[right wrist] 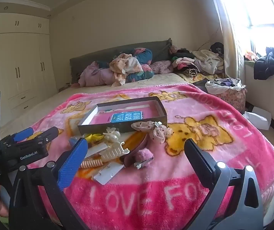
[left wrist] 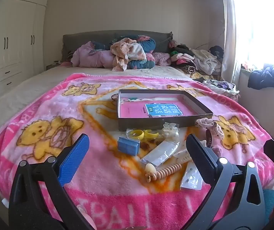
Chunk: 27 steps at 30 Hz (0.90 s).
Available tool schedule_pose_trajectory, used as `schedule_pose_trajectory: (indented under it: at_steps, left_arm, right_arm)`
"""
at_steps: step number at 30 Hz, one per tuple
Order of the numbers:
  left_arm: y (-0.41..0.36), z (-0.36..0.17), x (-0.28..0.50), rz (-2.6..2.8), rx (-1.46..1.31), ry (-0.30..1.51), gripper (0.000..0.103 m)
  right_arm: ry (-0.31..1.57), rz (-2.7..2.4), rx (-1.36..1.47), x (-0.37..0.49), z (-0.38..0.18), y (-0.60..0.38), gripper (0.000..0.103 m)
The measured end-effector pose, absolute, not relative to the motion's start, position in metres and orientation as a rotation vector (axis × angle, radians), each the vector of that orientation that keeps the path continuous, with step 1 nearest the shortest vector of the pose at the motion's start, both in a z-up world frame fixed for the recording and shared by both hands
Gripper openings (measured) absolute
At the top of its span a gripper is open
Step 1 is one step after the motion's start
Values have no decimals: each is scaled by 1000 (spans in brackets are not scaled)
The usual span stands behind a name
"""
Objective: Organize jewelry
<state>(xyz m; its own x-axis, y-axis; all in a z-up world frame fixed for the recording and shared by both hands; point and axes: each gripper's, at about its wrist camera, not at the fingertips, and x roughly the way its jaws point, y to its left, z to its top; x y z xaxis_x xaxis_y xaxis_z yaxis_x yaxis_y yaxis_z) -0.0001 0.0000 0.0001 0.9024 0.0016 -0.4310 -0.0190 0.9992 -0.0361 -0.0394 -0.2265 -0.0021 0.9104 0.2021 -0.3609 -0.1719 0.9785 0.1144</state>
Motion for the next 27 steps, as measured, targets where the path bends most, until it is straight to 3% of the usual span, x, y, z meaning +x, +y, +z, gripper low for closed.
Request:
schedule_pose_trajectory:
  at_steps: [27]
  left_arm:
    - [0,0,0,5,-34,434,93]
  right_arm:
    - [381,182,69,-43,4,-227,98]
